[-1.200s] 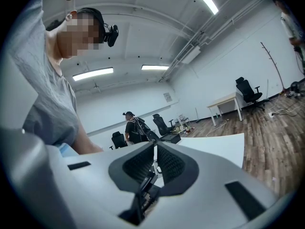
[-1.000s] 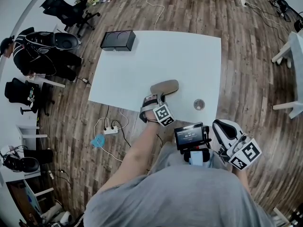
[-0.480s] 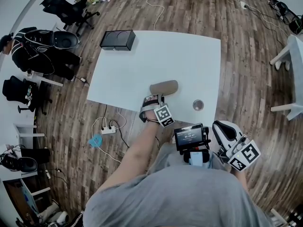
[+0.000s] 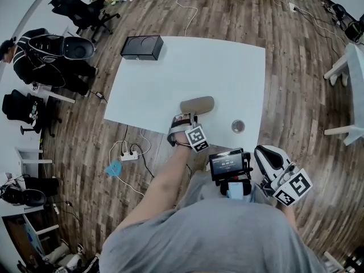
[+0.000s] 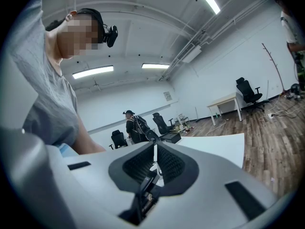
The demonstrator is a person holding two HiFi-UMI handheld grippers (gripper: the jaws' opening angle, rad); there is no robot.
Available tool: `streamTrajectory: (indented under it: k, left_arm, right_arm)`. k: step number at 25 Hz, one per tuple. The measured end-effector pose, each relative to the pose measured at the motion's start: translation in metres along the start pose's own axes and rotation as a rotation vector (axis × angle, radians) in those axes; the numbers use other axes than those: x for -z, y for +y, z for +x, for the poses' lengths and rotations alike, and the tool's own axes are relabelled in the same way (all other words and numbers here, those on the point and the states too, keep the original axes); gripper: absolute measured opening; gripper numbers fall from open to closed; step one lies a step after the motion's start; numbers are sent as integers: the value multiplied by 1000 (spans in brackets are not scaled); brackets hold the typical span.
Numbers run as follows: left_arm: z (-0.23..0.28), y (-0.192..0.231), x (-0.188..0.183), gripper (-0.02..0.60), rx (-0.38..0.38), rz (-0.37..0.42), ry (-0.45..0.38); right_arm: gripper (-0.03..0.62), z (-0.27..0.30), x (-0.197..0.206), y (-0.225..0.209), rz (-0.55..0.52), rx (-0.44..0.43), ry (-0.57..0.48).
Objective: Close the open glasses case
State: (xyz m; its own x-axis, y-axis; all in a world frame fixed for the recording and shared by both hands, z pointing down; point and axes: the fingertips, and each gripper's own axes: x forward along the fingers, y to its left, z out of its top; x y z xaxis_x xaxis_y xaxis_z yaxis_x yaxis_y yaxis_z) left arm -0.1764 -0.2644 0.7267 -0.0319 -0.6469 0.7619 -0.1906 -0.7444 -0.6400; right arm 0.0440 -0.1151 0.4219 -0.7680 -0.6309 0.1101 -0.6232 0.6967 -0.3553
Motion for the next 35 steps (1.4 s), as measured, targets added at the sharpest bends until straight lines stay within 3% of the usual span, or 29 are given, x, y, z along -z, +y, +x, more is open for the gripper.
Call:
streamTrajectory:
  k: [17,23,26,28,35]
  left_arm:
    - [-4,7,0,95,-19,-9,-37]
    - [-20,21,-8,95,-54,-83,-110]
    - [-42,33,-11,95,-69,-180,-184]
    - [-62,40,-14,95,-60,-293,-261]
    - [-155,44,-39,95,131,-781,-631]
  right_arm:
    - [34,1,-5,2,-5,-7,-13]
    - [34,4,-4,2,-4,-22,-18]
    - [34,10,-3,3,1,-33,-20]
    - [34,12,-3,4,4,-39,-19]
    - [34,14,-2,4,3,-72,-20]
